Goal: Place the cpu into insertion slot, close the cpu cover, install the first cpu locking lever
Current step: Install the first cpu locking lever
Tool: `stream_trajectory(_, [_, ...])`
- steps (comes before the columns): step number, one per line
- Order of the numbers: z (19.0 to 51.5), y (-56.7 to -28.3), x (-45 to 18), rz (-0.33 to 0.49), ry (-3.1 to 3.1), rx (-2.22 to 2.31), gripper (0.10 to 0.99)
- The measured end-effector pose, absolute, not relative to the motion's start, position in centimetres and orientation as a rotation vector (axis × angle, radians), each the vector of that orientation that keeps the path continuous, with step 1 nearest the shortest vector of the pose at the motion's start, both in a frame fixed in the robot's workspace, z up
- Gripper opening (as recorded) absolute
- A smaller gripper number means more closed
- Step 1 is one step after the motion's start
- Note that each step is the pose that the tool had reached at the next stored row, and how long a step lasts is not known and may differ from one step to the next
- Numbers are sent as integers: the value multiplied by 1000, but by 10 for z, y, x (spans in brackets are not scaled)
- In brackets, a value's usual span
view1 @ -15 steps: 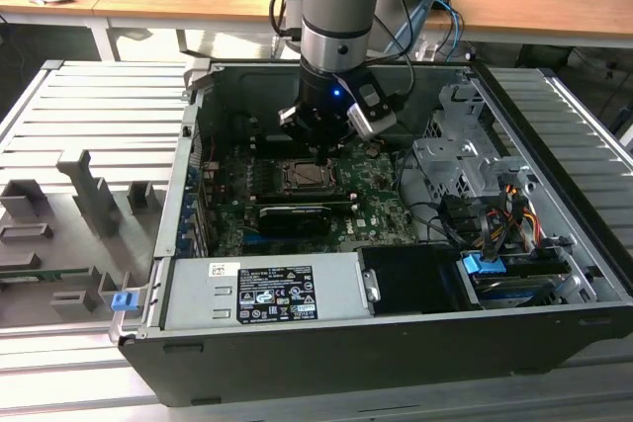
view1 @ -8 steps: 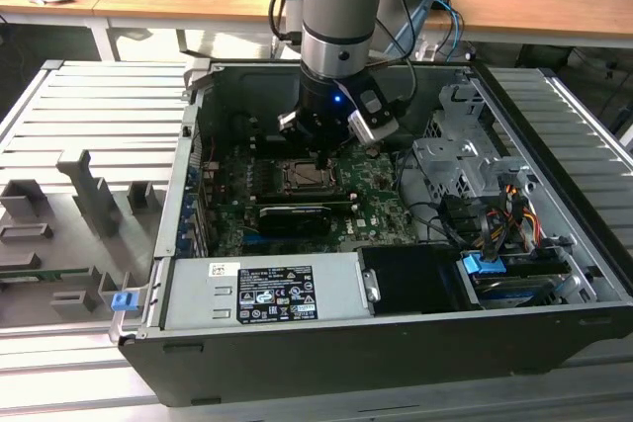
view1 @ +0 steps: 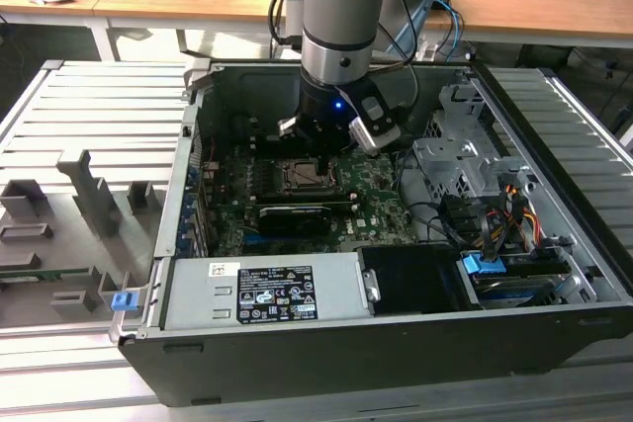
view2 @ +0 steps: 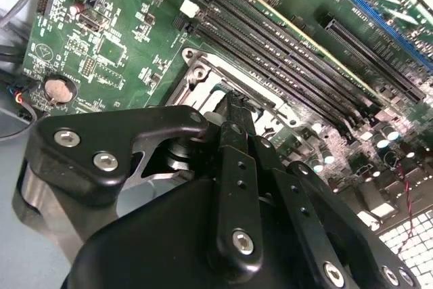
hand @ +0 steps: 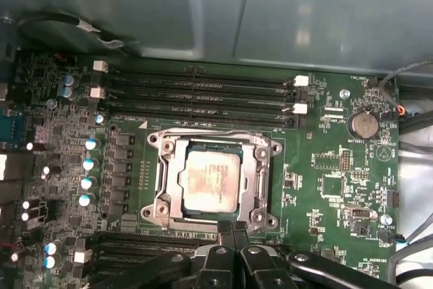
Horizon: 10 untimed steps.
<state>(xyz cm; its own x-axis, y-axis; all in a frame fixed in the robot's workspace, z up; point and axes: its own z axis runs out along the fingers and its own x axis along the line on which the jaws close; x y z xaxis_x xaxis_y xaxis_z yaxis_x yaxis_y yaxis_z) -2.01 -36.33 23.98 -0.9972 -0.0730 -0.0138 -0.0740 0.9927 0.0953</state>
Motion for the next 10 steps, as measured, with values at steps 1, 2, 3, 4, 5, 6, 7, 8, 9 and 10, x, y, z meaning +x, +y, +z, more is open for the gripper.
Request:
stream_trajectory(1, [240, -364, -20, 152, 3125, -115, 106])
stream_trajectory(2, [240, -365, -20, 154, 3125, -115, 106])
stream_trajectory(3, [239, -366, -20, 156, 3125, -115, 106])
stream_trajectory(4, [239, -367, -20, 157, 3125, -115, 106])
stream_trajectory(5, [239, -367, -20, 157, 3125, -115, 106])
stream_trajectory(6, [239, -368, -20, 157, 3125, -115, 106])
stream_trajectory(7, [239, -370, -20, 158, 3127, -115, 106])
stream_trajectory(8, [239, -370, -20, 164, 3129, -115, 106])
stream_trajectory(9, [239, -371, -20, 173, 3131, -115, 106])
stream_trajectory(10, [239, -372, -20, 182, 3132, -115, 106])
